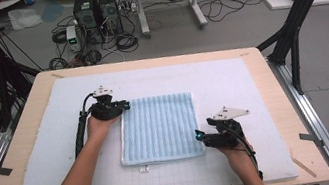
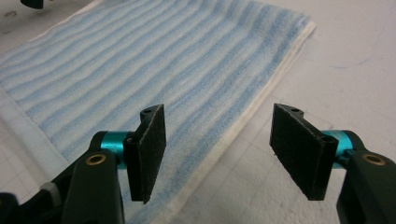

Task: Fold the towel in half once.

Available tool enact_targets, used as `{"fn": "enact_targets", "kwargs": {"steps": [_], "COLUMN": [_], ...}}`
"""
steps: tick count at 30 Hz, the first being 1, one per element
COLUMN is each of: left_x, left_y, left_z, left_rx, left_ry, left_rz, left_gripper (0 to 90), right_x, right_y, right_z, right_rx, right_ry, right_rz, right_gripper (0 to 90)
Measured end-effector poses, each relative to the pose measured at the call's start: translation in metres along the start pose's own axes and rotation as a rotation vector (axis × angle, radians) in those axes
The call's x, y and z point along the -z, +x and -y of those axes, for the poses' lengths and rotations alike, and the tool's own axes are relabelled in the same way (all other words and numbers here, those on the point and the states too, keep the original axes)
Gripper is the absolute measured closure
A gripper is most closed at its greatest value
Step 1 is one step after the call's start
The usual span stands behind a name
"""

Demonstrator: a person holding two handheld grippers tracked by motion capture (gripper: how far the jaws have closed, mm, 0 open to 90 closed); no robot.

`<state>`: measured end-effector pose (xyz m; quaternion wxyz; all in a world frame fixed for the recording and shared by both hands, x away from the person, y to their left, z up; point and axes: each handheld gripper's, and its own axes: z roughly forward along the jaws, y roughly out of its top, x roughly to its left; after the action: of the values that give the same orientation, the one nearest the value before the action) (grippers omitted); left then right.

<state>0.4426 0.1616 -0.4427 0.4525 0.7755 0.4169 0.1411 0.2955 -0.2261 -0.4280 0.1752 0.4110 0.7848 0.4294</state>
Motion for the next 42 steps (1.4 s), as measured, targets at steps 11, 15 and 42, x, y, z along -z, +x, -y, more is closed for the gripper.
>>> {"fn": "enact_targets", "kwargs": {"steps": [11, 15, 42], "left_x": [-0.003, 0.006, 0.050], "left_y": [0.004, 0.007, 0.007], "left_z": [0.003, 0.002, 0.011], "left_rx": [0.004, 0.052, 0.045], "left_ry": [0.028, 0.001, -0.173], "left_rz": [-0.057, -0.050, 0.054], "left_gripper": [66.9, 48.6, 17.6], "right_x": [-0.003, -0.016, -0.063], "right_y": [-0.007, -0.016, -0.058], "right_z": [-0.005, -0.021, -0.061], "right_rx": [-0.016, 0.001, -0.074], "right_ry": [-0.003, -0.014, 0.019], "right_rz": [-0.011, -0.007, 0.066], "right_gripper": [44.6, 56.4, 44.7]}}
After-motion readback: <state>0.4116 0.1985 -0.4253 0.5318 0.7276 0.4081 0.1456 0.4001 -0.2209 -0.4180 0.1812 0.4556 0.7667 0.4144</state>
